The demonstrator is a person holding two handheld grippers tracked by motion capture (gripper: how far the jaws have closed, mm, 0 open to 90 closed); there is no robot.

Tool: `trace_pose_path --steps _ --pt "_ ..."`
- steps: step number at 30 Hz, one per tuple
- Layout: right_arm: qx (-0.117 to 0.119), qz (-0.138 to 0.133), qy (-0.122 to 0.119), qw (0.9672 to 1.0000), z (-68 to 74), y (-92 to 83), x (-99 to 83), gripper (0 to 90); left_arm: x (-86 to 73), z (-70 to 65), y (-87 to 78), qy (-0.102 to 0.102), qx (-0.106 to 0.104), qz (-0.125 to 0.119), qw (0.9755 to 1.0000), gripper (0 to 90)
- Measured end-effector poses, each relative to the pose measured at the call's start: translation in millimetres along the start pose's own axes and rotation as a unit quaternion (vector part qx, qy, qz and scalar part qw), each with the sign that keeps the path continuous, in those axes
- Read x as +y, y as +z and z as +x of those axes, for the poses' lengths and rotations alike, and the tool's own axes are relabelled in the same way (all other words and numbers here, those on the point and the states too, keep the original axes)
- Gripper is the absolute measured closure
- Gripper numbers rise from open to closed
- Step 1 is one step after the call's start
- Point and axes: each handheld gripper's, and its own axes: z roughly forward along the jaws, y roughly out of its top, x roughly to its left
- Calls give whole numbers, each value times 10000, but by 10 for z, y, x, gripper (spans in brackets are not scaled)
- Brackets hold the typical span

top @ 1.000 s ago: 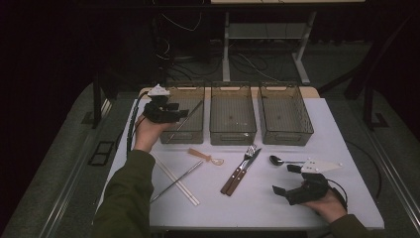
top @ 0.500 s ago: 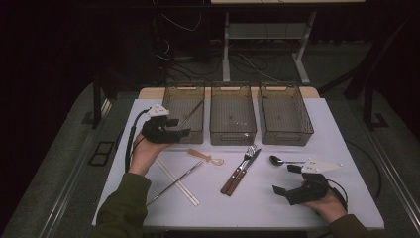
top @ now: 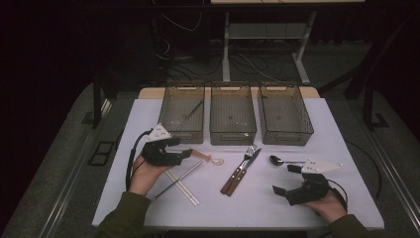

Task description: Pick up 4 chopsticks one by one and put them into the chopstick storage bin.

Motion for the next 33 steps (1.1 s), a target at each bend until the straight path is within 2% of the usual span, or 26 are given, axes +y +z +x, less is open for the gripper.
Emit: trace_pose_path --steps 2,8,12,15,18,19,21,25,33 --pt "-9 0 3 10000 0 1 -1 11 -69 -32 -15 107 -9 152 9998 359" --pt "-24 -13 -14 10000 -1 -4 -1 11 -256 -110 -49 66 -70 274 9996 410" --pt "-29 -6 -26 10000 1 -2 -3 11 -351 -134 -38 61 -63 326 9994 487" --pt "-37 1 -13 10000 3 0 -3 11 -381 -137 4 -47 -238 354 9991 548" --pt "-45 2 -22 10000 3 0 -4 10 -398 -153 45 142 -179 639 9977 594" --pt "-44 4 -20 10000 3 0 -3 11 -405 -158 56 90 -204 653 9976 609" --pt "-46 9 -25 10000 2 1 -4 11 -410 -149 61 134 -226 783 9966 643" --pt "-45 7 -27 10000 3 0 -4 11 -428 -142 86 84 -219 1034 9944 685" --pt "-42 6 -27 10000 4 -3 -4 11 -450 -118 108 15 -231 1278 9915 731"
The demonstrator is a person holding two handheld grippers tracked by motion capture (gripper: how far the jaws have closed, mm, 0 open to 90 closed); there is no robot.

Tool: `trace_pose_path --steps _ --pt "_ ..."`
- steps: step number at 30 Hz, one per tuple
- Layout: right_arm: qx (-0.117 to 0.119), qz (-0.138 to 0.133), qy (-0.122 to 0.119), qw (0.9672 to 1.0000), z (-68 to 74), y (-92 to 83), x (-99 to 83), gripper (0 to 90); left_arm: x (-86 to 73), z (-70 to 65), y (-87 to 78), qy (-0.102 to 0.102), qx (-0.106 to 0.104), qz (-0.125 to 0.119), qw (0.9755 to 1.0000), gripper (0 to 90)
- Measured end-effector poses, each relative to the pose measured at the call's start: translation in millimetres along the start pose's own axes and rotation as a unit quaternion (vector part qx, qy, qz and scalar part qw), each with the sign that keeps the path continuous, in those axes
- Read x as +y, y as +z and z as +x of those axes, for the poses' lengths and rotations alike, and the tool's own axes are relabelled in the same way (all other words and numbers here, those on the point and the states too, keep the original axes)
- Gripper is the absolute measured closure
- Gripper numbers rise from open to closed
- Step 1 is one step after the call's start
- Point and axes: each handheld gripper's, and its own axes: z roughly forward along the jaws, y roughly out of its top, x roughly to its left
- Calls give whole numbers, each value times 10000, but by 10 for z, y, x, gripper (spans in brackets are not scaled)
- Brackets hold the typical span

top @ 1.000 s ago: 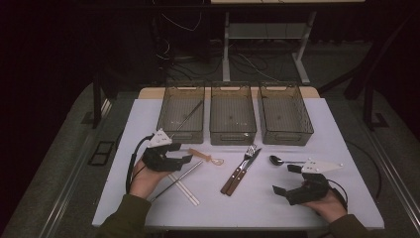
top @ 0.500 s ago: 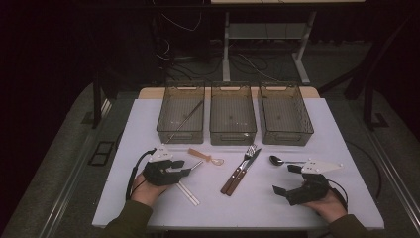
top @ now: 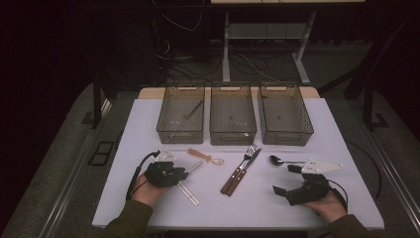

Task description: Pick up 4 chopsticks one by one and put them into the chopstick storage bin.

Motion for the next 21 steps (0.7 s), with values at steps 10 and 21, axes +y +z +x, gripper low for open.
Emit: trace_pose_path --steps 10,21 --pt "-3 -9 -20 10000 -1 -1 -1 11 -2 -14 26 48 -7 162 9999 760" --pt "-7 6 -21 10000 3 2 -1 11 2 -6 25 76 47 223 9997 835"
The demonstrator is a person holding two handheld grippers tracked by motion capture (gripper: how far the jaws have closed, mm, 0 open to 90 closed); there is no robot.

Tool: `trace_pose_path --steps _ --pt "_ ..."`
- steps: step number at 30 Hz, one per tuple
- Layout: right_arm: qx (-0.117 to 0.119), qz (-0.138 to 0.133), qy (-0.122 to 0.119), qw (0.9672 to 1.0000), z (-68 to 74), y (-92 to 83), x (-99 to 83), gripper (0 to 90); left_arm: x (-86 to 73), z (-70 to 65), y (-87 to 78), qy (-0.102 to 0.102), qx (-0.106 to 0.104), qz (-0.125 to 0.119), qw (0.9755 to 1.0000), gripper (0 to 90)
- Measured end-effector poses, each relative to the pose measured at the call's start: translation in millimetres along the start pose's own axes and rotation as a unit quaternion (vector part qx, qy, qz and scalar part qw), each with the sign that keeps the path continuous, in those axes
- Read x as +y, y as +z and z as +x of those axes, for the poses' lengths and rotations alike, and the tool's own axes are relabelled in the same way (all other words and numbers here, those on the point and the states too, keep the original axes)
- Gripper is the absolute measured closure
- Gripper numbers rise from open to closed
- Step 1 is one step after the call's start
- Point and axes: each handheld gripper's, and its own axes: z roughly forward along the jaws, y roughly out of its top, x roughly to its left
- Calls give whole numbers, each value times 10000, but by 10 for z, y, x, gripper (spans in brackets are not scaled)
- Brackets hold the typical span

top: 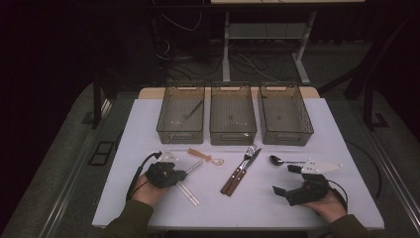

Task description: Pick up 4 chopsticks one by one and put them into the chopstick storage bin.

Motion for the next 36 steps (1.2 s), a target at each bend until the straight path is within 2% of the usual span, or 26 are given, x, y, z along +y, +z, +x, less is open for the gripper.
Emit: trace_pose_path --steps 11,14,26,30,31,36 --pt "7 -8 -7 10000 0 -3 1 11 20 4 0 -30 -10 49 10000 844" --pt "5 -10 -13 10000 -1 -2 0 10 26 6 -7 -66 -86 35 9999 844" --pt "2 3 0 10000 0 0 0 11 93 -6 -115 -177 -208 -296 9992 844" --pt "9 19 12 10000 2 1 -1 11 108 -4 -173 -283 -227 -491 9981 844" --pt "8 14 15 10000 2 2 -2 11 115 6 -190 -234 -239 -518 9981 844" --pt "9 15 20 10000 2 2 -1 11 135 21 -238 -287 -234 -690 9969 844"
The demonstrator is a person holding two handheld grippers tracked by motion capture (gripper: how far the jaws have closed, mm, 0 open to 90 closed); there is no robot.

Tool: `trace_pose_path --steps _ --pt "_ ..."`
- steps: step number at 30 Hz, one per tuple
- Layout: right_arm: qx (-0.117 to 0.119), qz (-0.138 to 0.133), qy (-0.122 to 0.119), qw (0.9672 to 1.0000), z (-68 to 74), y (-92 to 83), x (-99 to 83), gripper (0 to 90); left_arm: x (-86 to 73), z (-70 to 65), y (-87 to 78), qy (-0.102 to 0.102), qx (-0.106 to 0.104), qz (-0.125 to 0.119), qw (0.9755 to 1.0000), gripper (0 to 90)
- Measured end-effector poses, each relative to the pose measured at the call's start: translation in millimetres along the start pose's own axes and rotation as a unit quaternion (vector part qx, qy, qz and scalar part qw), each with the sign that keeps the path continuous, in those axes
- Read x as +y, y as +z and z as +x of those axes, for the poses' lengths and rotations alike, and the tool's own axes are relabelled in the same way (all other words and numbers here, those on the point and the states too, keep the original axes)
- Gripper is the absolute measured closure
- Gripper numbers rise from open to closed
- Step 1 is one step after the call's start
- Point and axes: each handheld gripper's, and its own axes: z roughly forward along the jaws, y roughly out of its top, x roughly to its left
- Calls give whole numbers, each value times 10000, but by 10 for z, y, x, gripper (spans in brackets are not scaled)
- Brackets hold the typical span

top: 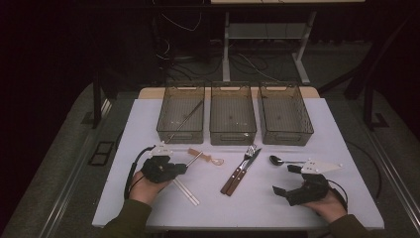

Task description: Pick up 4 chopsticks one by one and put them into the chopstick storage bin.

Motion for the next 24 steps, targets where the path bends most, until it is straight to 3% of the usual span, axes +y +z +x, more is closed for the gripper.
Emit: trace_pose_path --steps 24 --pt "11 -8 16 10000 -4 4 1 11 230 77 -122 -54 25 -608 9981 845"
